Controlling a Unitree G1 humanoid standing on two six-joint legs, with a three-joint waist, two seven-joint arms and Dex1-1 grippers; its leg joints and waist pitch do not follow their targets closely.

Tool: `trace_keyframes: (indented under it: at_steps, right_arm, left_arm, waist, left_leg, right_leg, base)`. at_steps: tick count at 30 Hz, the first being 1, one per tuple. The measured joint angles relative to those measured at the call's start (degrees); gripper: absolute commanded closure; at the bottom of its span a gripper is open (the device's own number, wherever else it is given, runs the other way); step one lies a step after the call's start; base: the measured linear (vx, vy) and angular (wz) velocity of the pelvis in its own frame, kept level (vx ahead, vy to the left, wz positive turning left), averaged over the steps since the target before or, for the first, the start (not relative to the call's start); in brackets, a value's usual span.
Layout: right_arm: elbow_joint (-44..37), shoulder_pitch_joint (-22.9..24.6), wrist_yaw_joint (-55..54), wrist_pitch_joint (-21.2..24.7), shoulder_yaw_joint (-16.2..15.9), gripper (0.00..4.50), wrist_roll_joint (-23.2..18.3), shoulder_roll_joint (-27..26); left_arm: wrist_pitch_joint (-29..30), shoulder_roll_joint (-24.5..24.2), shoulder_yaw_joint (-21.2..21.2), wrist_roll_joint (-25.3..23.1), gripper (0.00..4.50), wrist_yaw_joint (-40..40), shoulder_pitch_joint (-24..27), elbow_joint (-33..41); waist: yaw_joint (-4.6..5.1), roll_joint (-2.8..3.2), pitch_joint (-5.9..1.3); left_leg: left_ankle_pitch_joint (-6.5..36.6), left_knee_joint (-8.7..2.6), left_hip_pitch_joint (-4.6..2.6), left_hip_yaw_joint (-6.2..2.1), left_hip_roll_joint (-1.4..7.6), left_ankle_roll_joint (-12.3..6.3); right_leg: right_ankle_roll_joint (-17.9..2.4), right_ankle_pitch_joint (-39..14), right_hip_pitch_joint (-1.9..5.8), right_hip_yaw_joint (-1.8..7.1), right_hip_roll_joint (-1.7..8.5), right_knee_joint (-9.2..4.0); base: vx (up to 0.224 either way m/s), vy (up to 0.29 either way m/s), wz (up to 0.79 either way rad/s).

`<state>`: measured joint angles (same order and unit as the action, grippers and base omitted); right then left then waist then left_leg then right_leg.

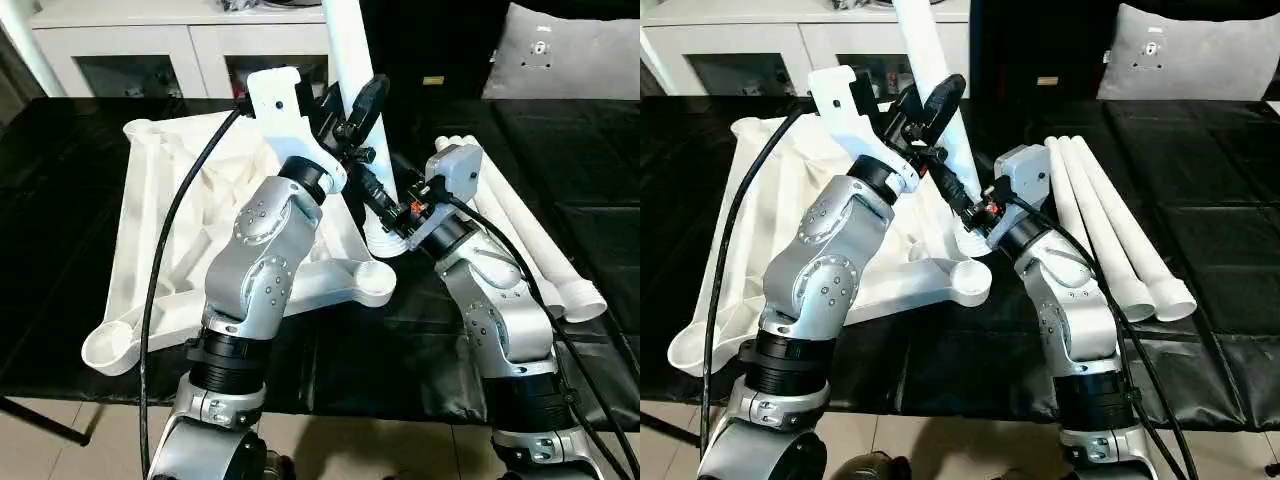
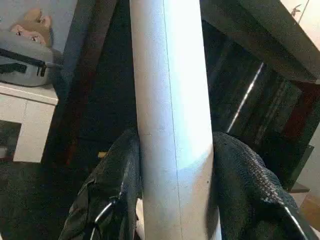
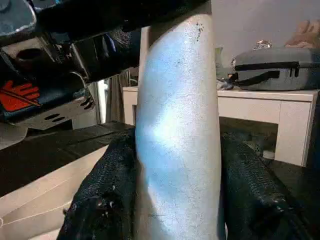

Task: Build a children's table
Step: Pick table leg

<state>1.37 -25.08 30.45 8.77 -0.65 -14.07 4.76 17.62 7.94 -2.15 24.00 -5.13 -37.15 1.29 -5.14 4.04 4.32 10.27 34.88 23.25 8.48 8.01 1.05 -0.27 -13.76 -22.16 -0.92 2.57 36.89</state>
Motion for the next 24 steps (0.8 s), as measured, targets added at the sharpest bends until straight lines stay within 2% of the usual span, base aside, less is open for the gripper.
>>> trace_keyframes:
  at_steps: [3,5,10,13,14,17,19,24]
  right_arm:
    - [0.23,-0.4,0.09,0.59,0.18,1.89,-1.27,-0.03]
    - [0.51,-0.86,0.57,0.62,0.43,1.53,-2.32,0.08]
    - [0.5,-1.0,1.19,1.81,1.36,1.09,-3.84,0.47]
    - [0.38,-0.98,1.4,3.26,1.37,0.98,-4.4,0.66]
    - [-0.33,-0.78,1.21,4.89,1.61,0.76,-5.5,0.77]
    - [-2.47,-0.4,-0.35,10.58,3.72,0.65,-9.42,0.83]
    - [-3.25,-0.34,-0.73,12.81,4.09,0.41,-10.08,2.09]
    - [-3.83,-0.21,1.27,13.14,5.37,0.03,-10.79,5.11]
  left_arm:
    - [-0.28,-0.04,0.31,-0.1,2.66,0.79,-0.03,-0.47]
    - [-0.6,-0.14,2.0,-0.45,2.66,2.01,-0.1,-2.35]
    - [-0.66,-0.7,4.36,-0.76,2.68,2.82,-0.29,-4.45]
    - [-0.8,-1.42,4.92,-0.8,2.69,2.81,-1.39,-5.03]
    - [-1.04,-1.83,5.12,-1.03,2.7,2.8,-1.82,-5.28]
    - [-1.41,-2.89,5.64,-1.79,2.7,2.79,-2.34,-6.91]
    - [-1.54,-3.26,6.06,-1.92,2.7,2.61,-2.5,-8.05]
    - [-1.61,-5.28,7.43,-1.85,2.7,1.51,-4.14,-10.54]
  waist:
    - [0.02,-0.01,0.0]
    - [0.15,0.0,0.0]
    - [0.05,-0.03,0.02]
    - [-0.08,-0.03,0.02]
    - [-0.13,-0.03,0.02]
    - [-0.11,-0.03,0.02]
    - [-0.11,-0.02,0.02]
    - [-0.19,-0.02,0.02]
  left_leg:
    - [0.0,0.0,-0.01,0.0,0.0,0.0]
    - [0.0,0.0,-0.02,0.0,0.0,0.0]
    - [0.01,0.0,0.03,-0.01,0.0,-0.03]
    - [0.03,0.02,0.1,-0.01,0.0,-0.07]
    - [0.04,0.02,0.13,0.0,0.0,-0.08]
    - [0.06,0.06,0.14,0.0,0.0,-0.13]
    - [0.06,0.07,0.14,0.0,0.0,-0.13]
    - [0.05,0.08,0.13,0.0,0.0,-0.13]
  right_leg:
    - [0.0,0.0,0.0,0.0,0.0,0.0]
    - [-0.01,0.01,0.0,0.01,-0.01,0.01]
    - [0.0,0.02,0.0,0.0,0.0,-0.05]
    - [-0.01,0.02,-0.03,-0.01,0.0,-0.09]
    - [-0.01,0.02,-0.03,-0.01,0.0,-0.12]
    - [0.0,0.03,-0.03,-0.01,0.01,-0.12]
    - [0.0,0.03,-0.03,-0.01,0.01,-0.11]
    - [0.01,0.05,-0.03,-0.01,0.01,-0.1]
  base:
    - [0.0,0.0,0.0]
    - [0.0,0.0,0.0]
    - [0.0,0.0,0.0]
    - [0.0,0.0,0.0]
    - [0.0,0.0,0.0]
    - [0.0,0.0,0.0]
    - [0.0,0.0,0.0]
    - [0.0,0.0,0.0]
